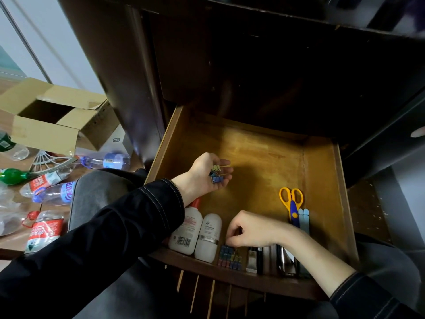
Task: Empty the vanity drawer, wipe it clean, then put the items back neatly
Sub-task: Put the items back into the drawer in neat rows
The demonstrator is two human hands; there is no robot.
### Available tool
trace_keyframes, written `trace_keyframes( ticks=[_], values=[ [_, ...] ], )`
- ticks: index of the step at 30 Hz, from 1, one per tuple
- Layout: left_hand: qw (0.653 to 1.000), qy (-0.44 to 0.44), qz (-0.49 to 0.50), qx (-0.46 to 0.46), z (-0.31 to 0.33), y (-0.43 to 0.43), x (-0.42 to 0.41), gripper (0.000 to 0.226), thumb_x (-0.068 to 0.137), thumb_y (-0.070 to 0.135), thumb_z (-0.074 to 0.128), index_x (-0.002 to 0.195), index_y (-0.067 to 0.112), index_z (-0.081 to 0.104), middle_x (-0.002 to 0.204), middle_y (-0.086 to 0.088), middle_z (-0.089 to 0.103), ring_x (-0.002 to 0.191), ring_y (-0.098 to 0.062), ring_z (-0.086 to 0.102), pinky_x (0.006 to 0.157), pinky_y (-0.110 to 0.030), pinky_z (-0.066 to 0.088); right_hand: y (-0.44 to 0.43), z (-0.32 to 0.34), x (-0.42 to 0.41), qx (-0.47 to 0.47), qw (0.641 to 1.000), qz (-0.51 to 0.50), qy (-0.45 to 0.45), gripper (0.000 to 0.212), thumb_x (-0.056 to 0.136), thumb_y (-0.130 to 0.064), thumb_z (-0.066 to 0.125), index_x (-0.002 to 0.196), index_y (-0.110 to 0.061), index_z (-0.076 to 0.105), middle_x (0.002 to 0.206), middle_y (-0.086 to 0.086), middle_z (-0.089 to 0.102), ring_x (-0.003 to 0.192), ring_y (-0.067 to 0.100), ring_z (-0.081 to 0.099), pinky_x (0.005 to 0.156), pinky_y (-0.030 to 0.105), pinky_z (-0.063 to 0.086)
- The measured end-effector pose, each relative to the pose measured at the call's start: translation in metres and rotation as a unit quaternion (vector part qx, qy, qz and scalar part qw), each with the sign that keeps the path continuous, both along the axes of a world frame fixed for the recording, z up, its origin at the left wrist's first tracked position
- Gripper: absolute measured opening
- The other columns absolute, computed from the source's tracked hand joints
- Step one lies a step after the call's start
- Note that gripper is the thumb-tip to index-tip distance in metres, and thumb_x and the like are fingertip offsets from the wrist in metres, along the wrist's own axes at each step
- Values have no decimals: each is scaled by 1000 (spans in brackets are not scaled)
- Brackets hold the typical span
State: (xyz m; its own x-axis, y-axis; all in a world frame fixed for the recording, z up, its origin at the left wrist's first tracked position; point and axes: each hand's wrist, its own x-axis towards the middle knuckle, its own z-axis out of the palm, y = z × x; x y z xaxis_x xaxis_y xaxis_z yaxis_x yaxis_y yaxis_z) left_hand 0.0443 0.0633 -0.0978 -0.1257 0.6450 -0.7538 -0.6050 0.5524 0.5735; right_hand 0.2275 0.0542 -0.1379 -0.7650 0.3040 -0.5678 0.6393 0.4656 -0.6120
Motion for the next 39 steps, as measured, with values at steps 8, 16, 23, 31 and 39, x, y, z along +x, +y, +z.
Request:
trace_keyframes(
  ticks=[8, 16, 23, 31, 39],
  values=[
    [999, -24, -23, 8, 3, -1, 1, 31, 95, 11, 43, 111, -1, 65, 101, -22, 70, 82, -33, 68, 67, -35, 58, 11, 14, -1, 71, 991, -112, 12, 25, 97, -35, 60, 80, -23, 74, 73, -6, 73, 66, 11, 66, 69, 39, 55],
    [989, -39, -141, 31, 1, -6, 6, 29, 101, 14, 51, 126, -1, 55, 100, -24, 73, 92, -37, 72, 87, -44, 59, 23, 30, 7, 208, 885, -367, 200, 10, 96, -27, 63, 102, -30, 71, 86, -16, 69, 85, 2, 66, 77, 36, 59],
    [971, -141, -193, 29, 2, -7, 12, 17, 102, 16, 40, 112, 5, 48, 121, -26, 49, 95, -37, 62, 81, -51, 59, 21, 28, 3, 202, 915, -286, 202, 12, 92, -26, 70, 102, -32, 71, 95, -19, 58, 85, -6, 58, 71, 19, 48],
    [978, -123, -167, 11, -1, -4, 12, 37, 103, 17, 42, 138, 7, 40, 141, -25, 42, 108, -37, 57, 87, -52, 57, 20, 31, 3, 184, 912, -299, 212, 8, 95, -24, 67, 88, -24, 73, 87, -12, 67, 71, 0, 58, 64, 18, 45],
    [988, -58, -141, 15, -6, -4, 8, 35, 99, 15, 41, 126, -2, 56, 113, -24, 61, 89, -35, 67, 71, -43, 61, 21, 36, 5, 164, 911, -308, 220, 12, 94, -18, 66, 83, -22, 70, 59, -30, 58, 55, -7, 55, 48, 10, 38]
  ],
)
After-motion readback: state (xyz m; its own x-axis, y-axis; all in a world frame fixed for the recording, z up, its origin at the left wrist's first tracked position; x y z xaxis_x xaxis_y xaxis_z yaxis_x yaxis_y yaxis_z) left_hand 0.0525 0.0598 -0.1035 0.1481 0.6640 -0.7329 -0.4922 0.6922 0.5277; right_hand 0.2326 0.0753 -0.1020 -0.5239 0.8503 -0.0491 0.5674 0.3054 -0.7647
